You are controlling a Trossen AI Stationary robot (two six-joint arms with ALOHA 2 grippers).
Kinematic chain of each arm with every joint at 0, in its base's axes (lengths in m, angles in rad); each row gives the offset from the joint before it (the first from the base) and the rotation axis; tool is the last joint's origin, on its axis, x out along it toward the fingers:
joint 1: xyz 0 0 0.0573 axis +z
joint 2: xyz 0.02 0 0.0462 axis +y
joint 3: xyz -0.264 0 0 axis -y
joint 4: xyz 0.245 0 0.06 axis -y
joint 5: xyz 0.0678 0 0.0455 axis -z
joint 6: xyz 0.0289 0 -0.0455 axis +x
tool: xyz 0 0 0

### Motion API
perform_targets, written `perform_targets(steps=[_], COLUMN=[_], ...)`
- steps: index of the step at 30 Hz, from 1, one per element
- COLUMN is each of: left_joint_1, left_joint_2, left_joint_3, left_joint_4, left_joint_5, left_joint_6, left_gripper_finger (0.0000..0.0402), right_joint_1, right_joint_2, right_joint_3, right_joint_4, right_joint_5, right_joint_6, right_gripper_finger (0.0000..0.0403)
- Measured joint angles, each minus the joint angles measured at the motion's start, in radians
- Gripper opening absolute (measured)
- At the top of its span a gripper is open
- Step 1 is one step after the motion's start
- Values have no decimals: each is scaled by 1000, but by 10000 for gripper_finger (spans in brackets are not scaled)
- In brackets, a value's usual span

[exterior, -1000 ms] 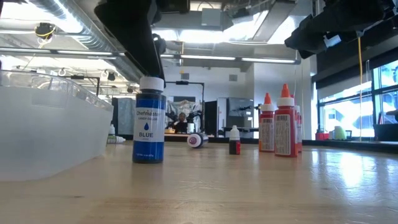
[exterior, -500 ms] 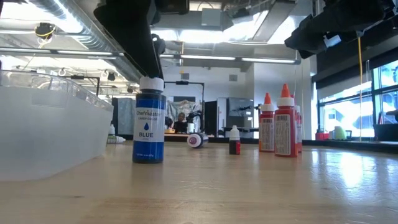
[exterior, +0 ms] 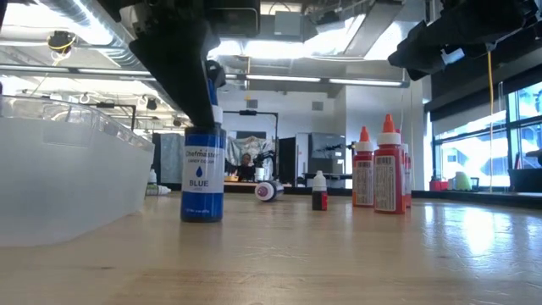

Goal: Pick & Place food coloring
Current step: Put the large blue food coloring bottle into the bin

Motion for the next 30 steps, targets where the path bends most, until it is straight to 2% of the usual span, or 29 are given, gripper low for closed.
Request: perform_targets(steps=[5,12,21,30], left_joint_1=[0,-1,-1,-7], left_joint_2=[-2,-9,-31,-35], left_joint_3=[0,6,150,171], left_joint_4=[2,-16,-166,-184], left_joint_5=[3,7,-2,-28], left_joint_6=[0,-5,18,28], left_gripper_finger=[143,139,118,118], right_joint_1=[0,0,0,0], right_joint_2=[0,0,0,0], right_joint_3=[0,0,0,0], right_joint_4=[0,-1,0,0], right_joint_5=[0,0,0,0], right_joint_6=[-1,-1,-3,-3], right_gripper_finger=[211,211,211,211])
